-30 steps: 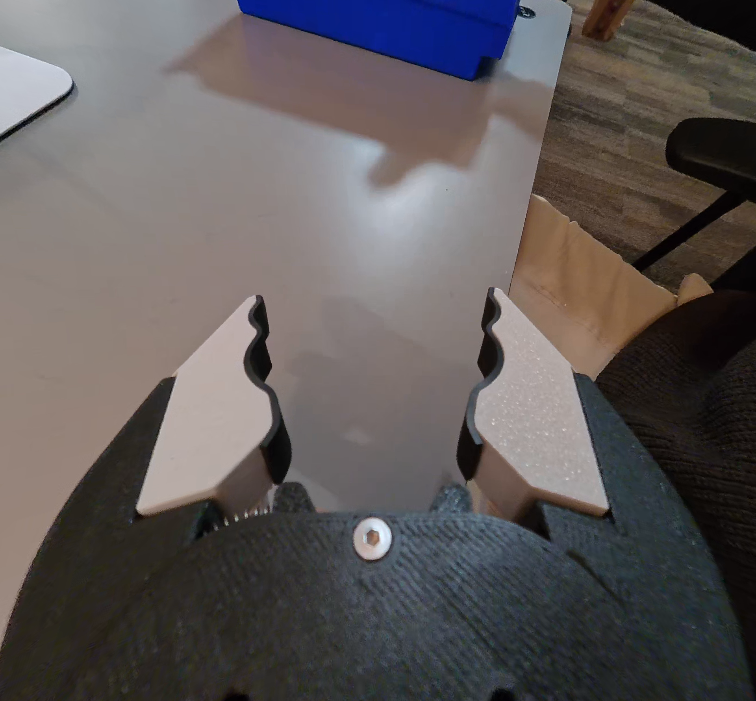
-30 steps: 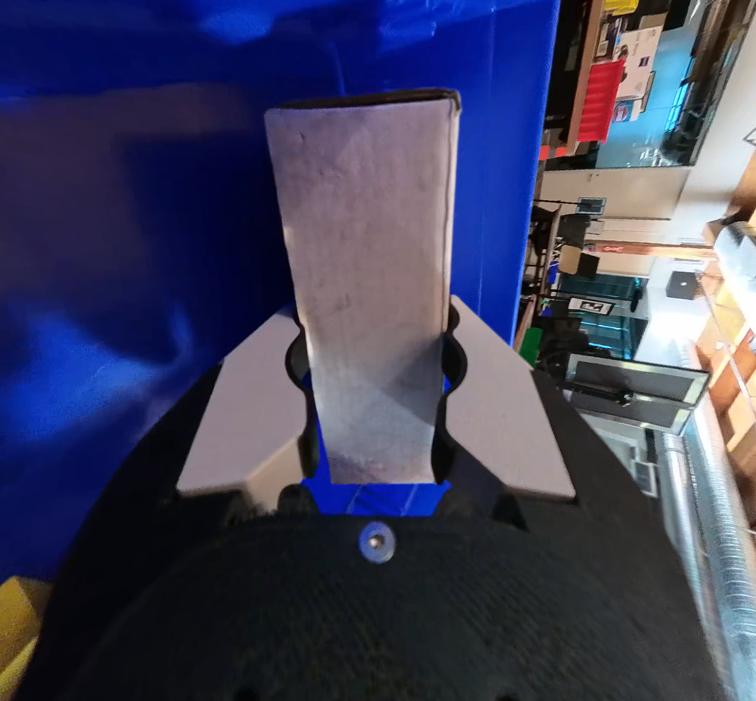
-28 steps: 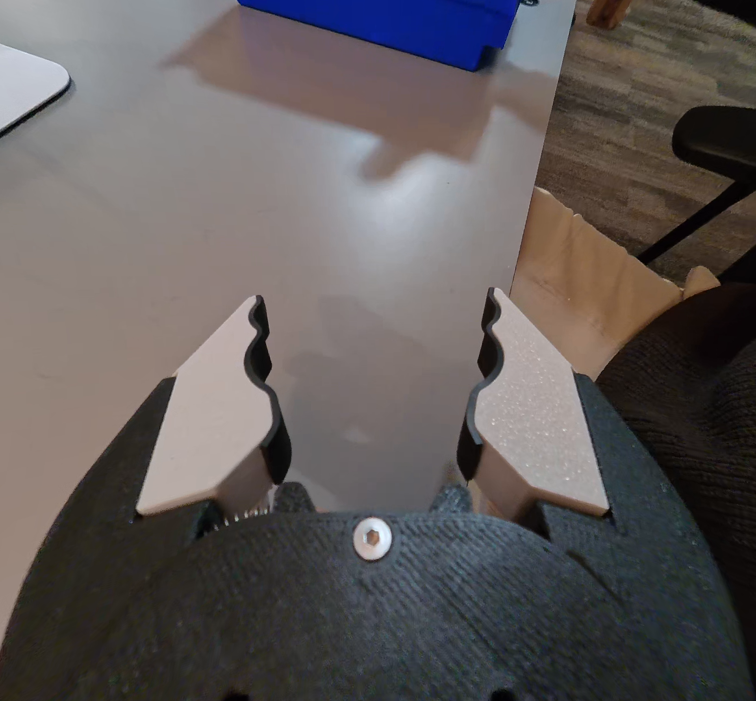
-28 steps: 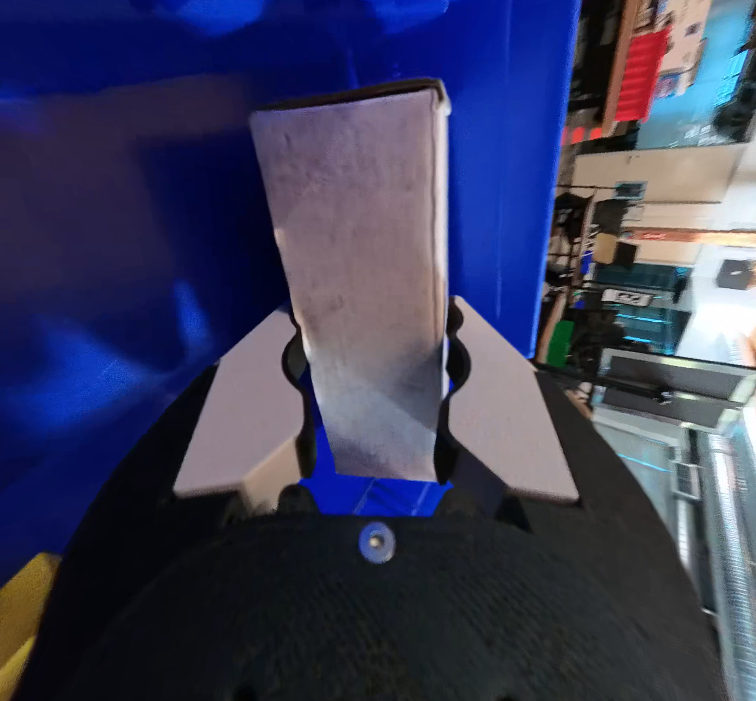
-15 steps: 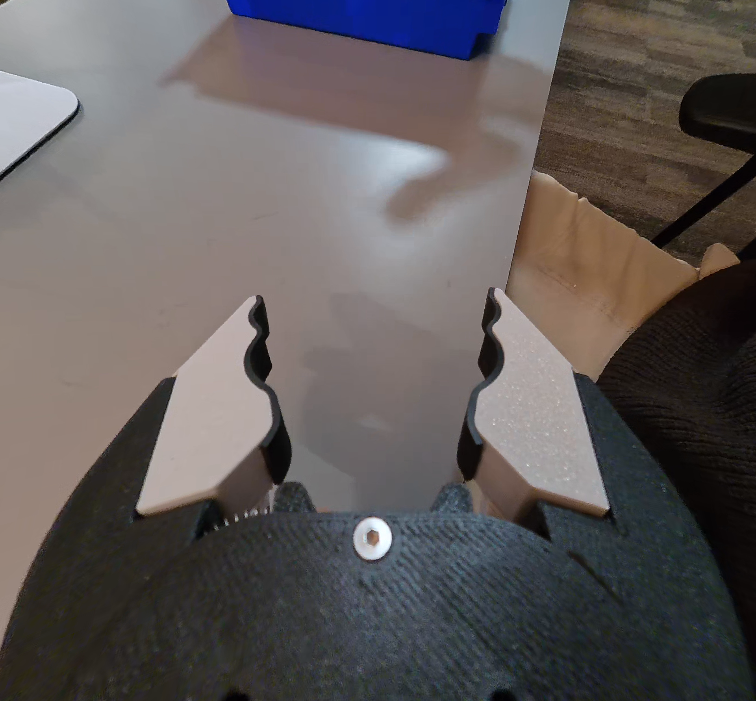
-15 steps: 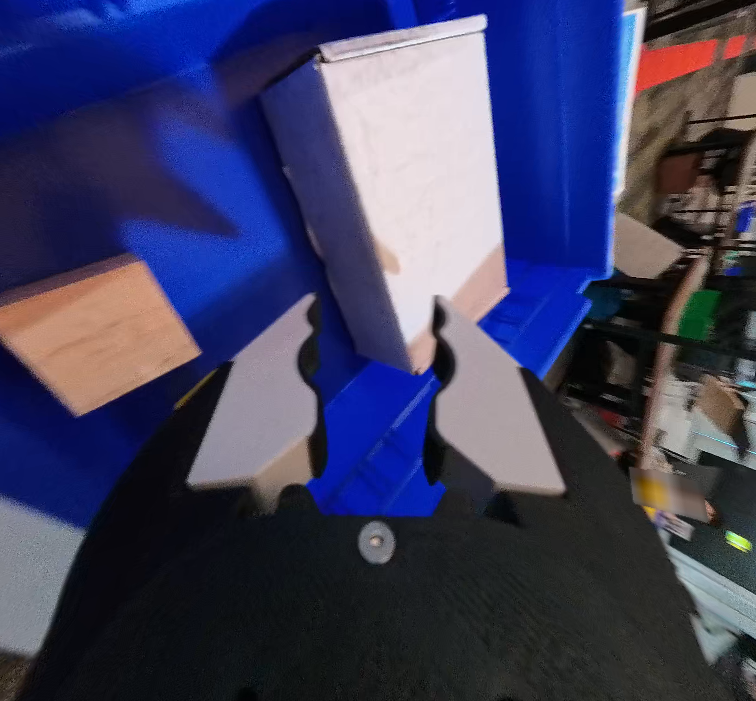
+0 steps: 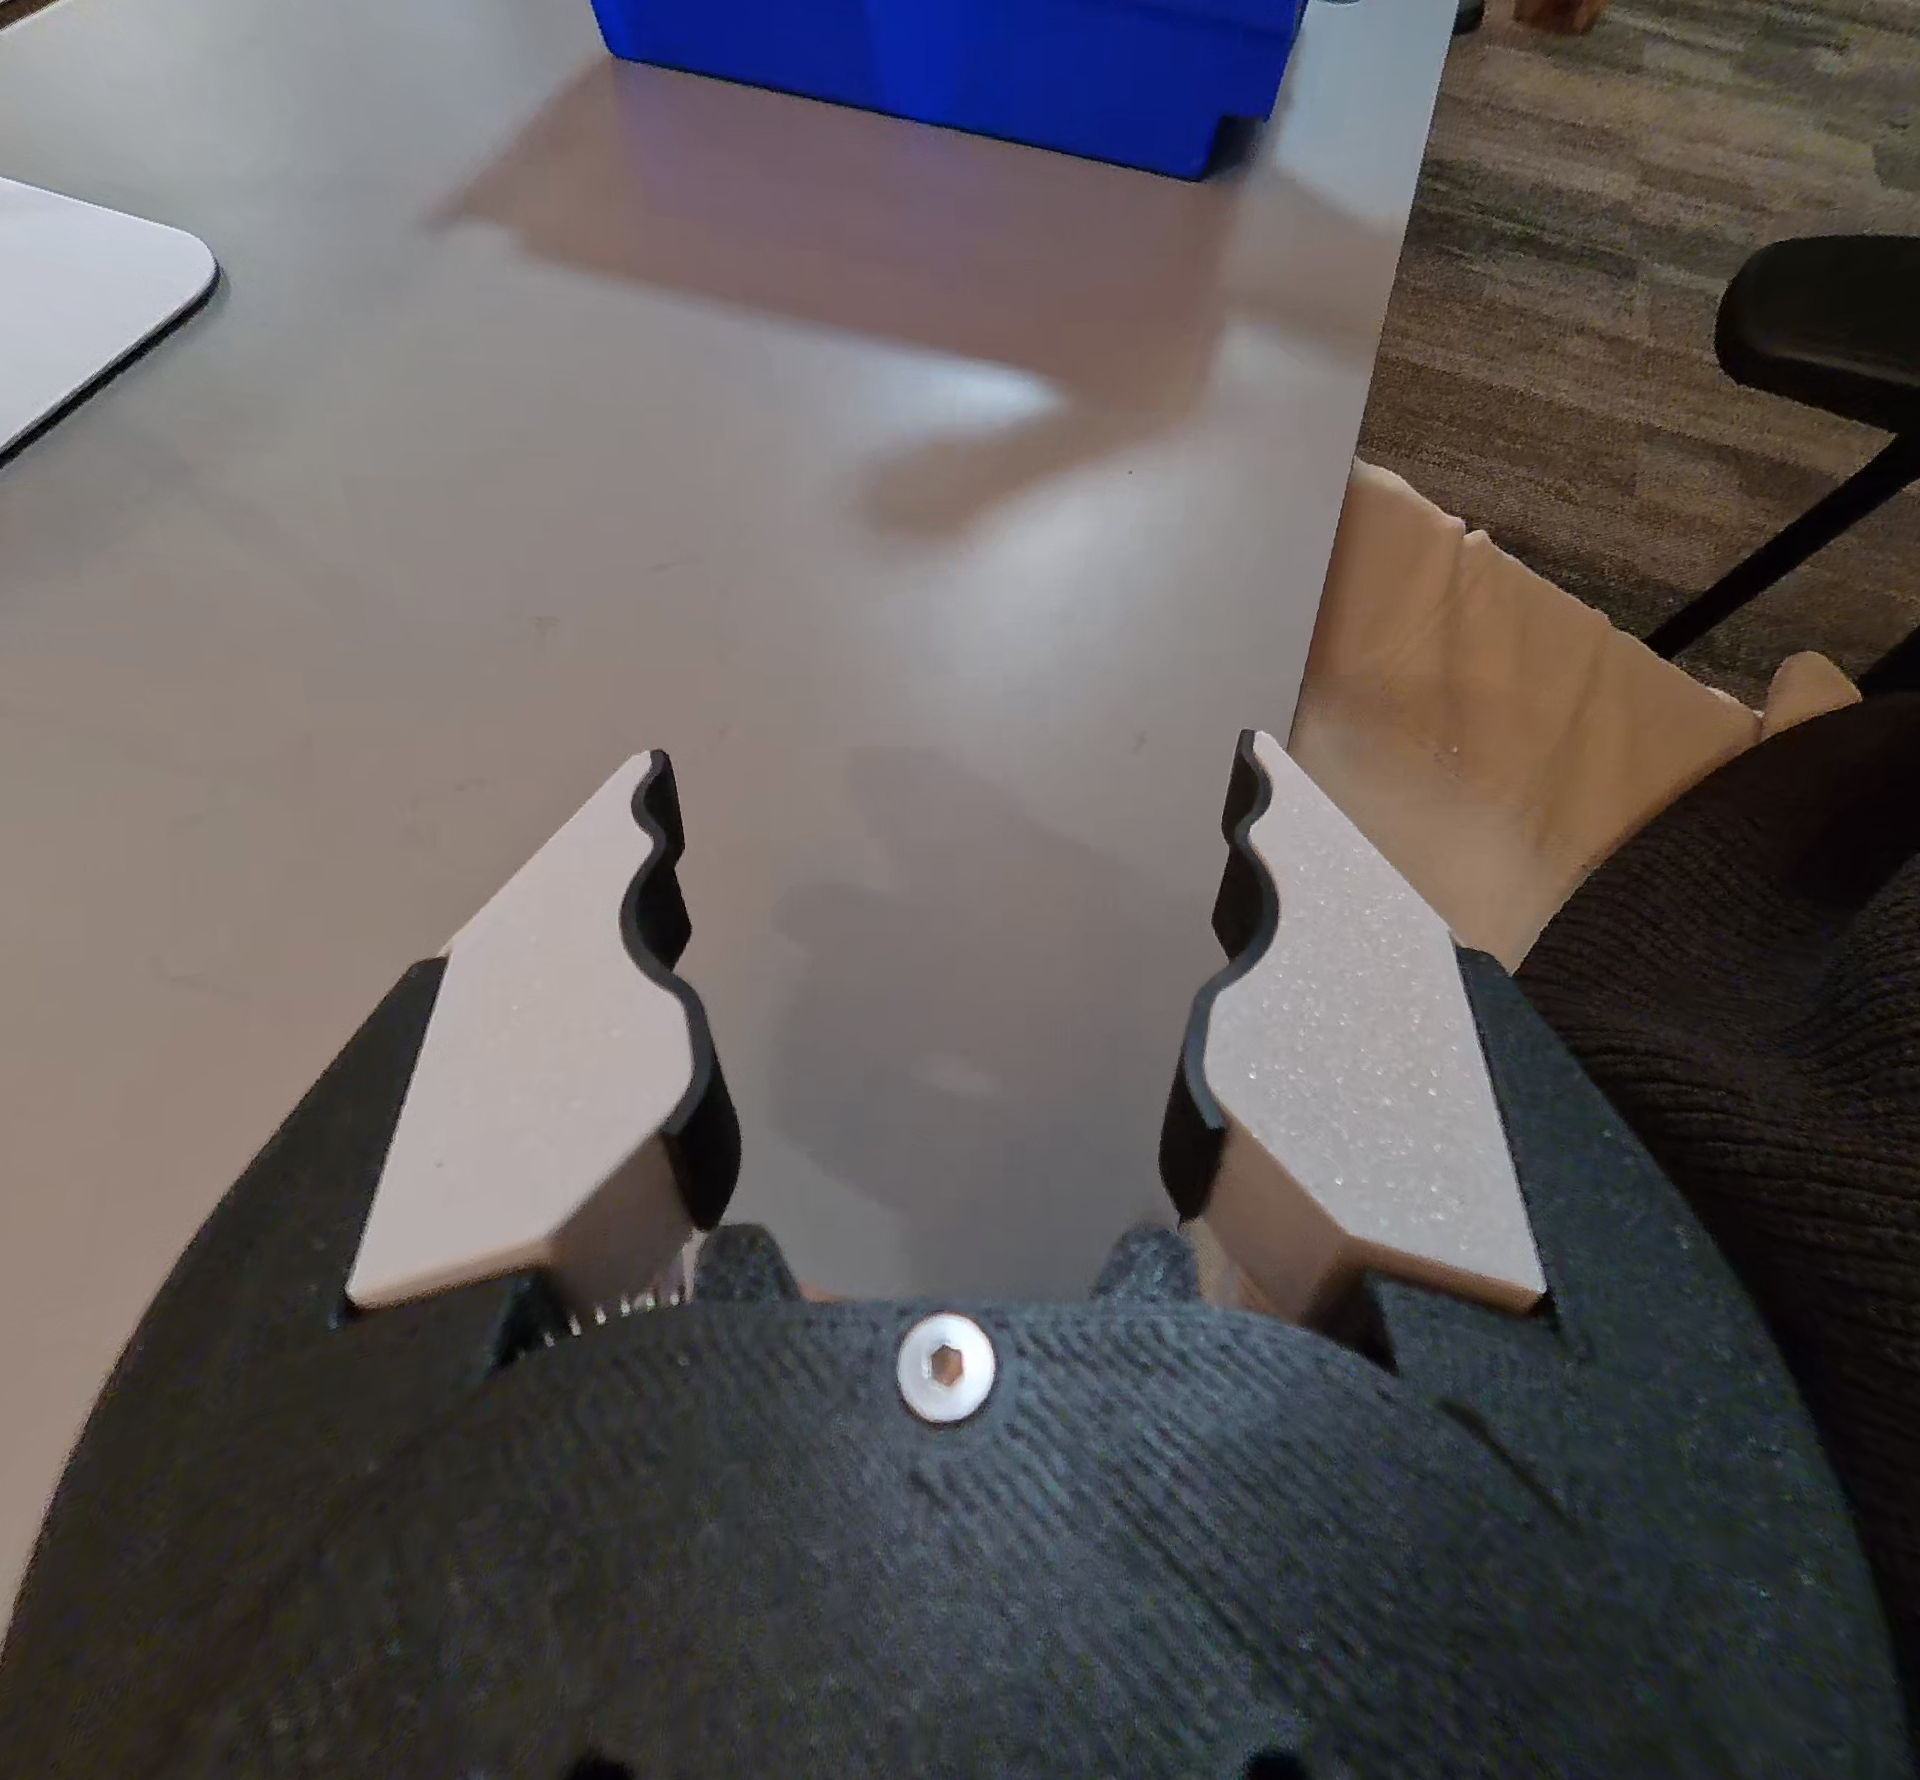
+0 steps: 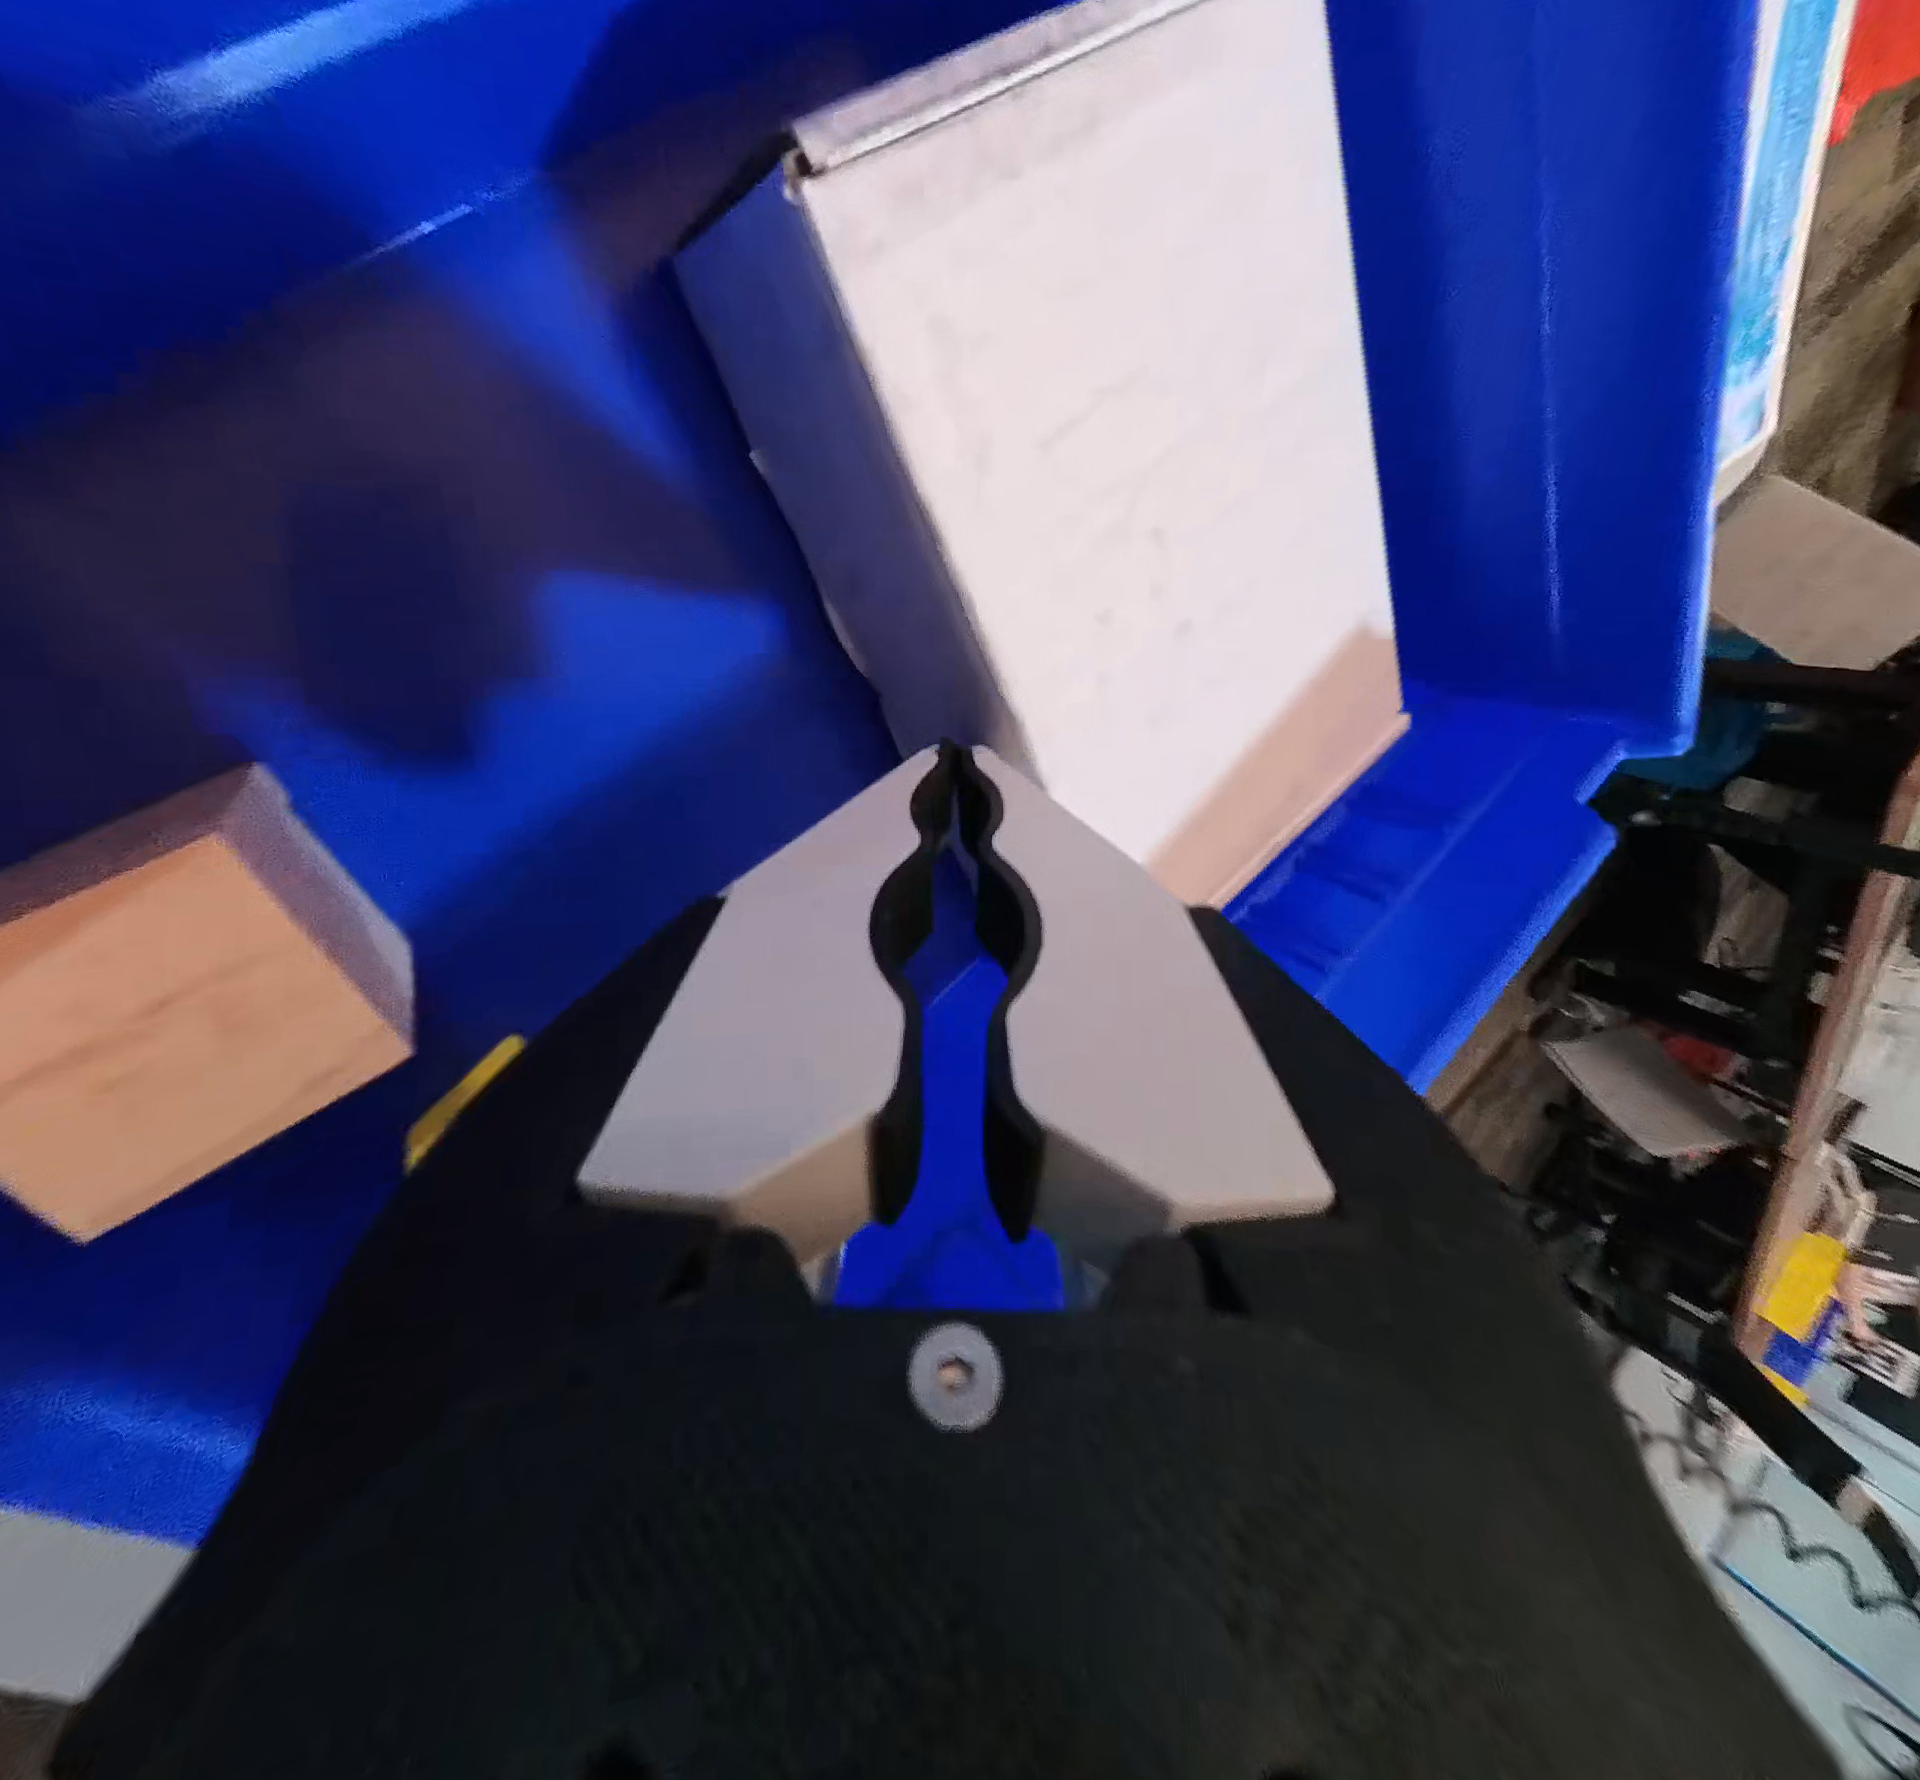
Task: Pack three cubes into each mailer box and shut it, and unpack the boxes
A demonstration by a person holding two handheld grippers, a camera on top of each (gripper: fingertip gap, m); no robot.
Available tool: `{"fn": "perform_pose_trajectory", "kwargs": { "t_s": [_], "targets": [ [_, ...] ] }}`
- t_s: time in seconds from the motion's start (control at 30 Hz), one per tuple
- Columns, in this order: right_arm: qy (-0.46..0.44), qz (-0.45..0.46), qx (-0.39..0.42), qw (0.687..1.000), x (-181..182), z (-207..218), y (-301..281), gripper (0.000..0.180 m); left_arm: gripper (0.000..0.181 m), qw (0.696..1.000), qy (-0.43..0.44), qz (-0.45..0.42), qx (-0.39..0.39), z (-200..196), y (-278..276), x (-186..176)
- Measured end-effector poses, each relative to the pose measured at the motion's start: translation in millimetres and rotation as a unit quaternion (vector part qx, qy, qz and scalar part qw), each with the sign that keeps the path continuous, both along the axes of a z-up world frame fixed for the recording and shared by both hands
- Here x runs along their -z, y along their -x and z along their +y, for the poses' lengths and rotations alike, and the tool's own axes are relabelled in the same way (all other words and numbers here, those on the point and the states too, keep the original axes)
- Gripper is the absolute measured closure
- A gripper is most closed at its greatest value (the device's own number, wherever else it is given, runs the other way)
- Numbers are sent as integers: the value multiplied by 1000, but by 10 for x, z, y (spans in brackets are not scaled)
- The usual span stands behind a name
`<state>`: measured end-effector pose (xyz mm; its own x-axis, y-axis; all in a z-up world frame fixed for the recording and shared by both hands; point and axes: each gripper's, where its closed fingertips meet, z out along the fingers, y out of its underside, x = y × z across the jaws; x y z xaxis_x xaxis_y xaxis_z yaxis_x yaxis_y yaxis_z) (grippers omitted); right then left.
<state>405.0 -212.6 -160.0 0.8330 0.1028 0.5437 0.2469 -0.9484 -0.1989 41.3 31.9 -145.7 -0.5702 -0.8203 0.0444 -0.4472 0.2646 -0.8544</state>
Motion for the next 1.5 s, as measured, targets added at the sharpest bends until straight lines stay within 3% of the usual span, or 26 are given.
{"fn": "perform_pose_trajectory", "kwargs": {
  "t_s": [0.03,0.27,0.37,0.47,0.57,0.63,0.7,0.8,0.87,1.0,1.13,1.33,1.5],
  "targets": [
    [10,-11,1,1000,8,12,-38,180,77,1000,1,0,-1,7,-4,5],
    [34,-11,-6,999,-24,98,-30,180,81,1000,7,-19,-5,33,-10,-82],
    [8,-14,-14,1000,-211,167,94,180,81,1000,9,-20,-7,46,-10,-100],
    [-141,-10,-35,989,-793,539,405,179,82,999,19,-36,-19,72,-29,-190],
    [-294,38,-101,950,-1433,1000,1049,170,79,993,69,-82,-39,154,-44,-625],
    [-325,74,-157,930,-1628,1245,1554,160,79,986,87,-125,-71,371,-34,-997],
    [-312,116,-210,919,-1601,1452,2064,149,79,977,86,-160,-107,704,29,-1332],
    [-279,176,-264,906,-1322,1713,2729,135,86,965,68,-196,-163,1347,217,-1714],
    [-246,215,-288,900,-1019,1843,3116,127,82,970,32,-164,-177,1793,361,-1773],
    [-165,238,-323,901,-423,2007,3645,119,64,976,-131,-13,-173,2798,701,-1412],
    [-138,226,-344,901,-170,2182,3893,124,60,951,-234,117,-163,3587,1021,-862],
    [-136,246,-353,892,-158,2260,4012,129,50,899,-303,265,-172,4192,1216,-90],
    [-162,265,-345,886,-235,2282,3981,136,29,897,-285,295,-162,4250,1079,221]
  ]
}}
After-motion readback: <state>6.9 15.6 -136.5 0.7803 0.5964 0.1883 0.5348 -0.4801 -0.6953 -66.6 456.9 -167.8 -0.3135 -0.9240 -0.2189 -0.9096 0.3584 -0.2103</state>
